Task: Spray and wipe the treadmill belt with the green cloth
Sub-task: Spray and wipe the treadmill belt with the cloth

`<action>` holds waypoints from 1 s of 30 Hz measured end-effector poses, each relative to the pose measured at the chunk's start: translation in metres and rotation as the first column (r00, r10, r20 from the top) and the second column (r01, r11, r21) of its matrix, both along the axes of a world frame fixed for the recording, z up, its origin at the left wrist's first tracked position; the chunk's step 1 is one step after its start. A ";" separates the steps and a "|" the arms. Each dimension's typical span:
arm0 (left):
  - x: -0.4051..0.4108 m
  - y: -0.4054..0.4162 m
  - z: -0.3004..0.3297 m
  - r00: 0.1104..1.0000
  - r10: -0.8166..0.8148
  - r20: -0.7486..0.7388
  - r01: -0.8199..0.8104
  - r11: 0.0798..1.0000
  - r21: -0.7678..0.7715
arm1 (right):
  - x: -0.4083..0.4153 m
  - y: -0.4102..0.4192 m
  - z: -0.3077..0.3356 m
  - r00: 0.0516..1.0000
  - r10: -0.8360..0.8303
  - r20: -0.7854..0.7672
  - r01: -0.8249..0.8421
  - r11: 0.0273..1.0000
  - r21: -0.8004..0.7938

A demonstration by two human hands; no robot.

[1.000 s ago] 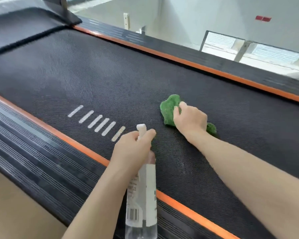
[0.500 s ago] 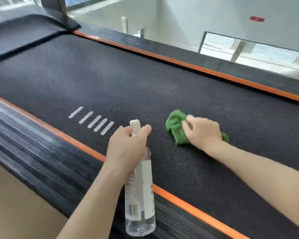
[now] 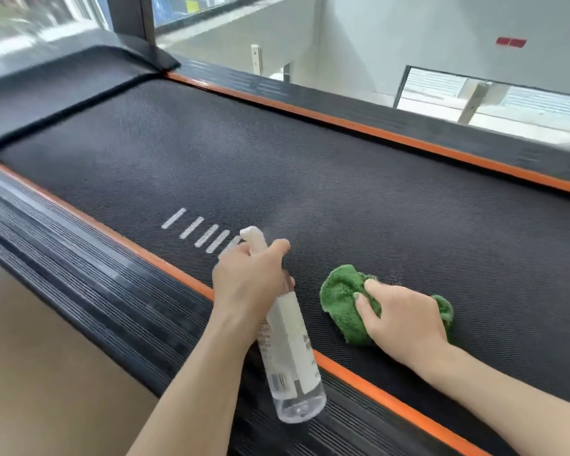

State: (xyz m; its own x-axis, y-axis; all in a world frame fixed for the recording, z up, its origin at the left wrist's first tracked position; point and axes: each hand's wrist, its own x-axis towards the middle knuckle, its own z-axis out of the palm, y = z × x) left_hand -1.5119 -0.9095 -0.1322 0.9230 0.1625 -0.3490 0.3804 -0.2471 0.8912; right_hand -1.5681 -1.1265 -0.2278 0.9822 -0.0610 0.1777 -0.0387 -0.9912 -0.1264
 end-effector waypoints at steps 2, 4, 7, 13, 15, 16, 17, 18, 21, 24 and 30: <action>-0.001 0.006 0.004 1.000 -0.003 0.028 0.003 1.000 -0.002 | 0.000 0.001 -0.001 1.000 -0.010 0.009 0.010 1.000 0.004; -0.005 0.006 0.006 0.998 -0.027 0.059 0.028 0.999 -0.022 | -0.001 0.002 -0.001 1.000 -0.015 0.025 0.015 1.000 0.000; -0.009 0.002 0.005 0.998 -0.058 0.030 0.059 0.998 -0.019 | -0.002 0.003 0.001 0.999 -0.025 0.032 0.025 1.000 -0.002; -0.005 0.018 -0.001 0.995 -0.102 -0.011 0.102 0.986 0.135 | 0.010 0.051 0.009 0.953 0.299 0.056 -0.302 0.951 0.065; -0.006 0.031 -0.004 0.997 -0.080 -0.004 0.080 0.980 0.184 | 0.037 0.081 0.007 0.895 0.442 0.066 -0.445 0.893 0.065; -0.005 0.037 -0.006 0.999 -0.052 -0.006 0.053 0.981 0.186 | 0.057 0.093 0.005 0.879 0.469 0.082 -0.474 0.880 0.045; -0.004 0.045 -0.009 1.000 -0.016 -0.009 0.017 0.984 0.179 | 0.080 0.104 0.003 0.879 0.468 0.089 -0.472 0.881 0.029; -0.003 0.051 -0.010 1.000 0.013 -0.013 -0.011 0.985 0.172 | 0.104 0.111 0.002 0.897 0.434 0.085 -0.437 0.899 0.025; 0.001 0.065 -0.012 0.998 0.039 -0.043 -0.031 0.985 0.168 | 0.179 0.123 0.001 0.979 0.195 0.059 -0.198 0.979 0.049; -0.001 0.071 -0.011 0.999 0.029 -0.035 -0.023 0.985 0.171 | 0.230 0.120 0.007 1.000 -0.016 -0.010 0.016 1.000 0.018; 0.002 0.058 -0.014 0.999 -0.035 -0.011 0.036 0.983 0.178 | 0.151 0.122 0.005 0.984 0.179 -0.023 -0.177 0.982 0.059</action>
State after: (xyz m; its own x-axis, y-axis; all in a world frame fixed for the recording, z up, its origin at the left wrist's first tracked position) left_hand -1.5101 -0.8510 -0.1465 0.9267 0.1901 -0.3241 0.3750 -0.4154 0.8287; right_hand -1.4175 -1.0043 -0.2226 0.9827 0.1062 0.1515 0.1335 -0.9739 -0.1836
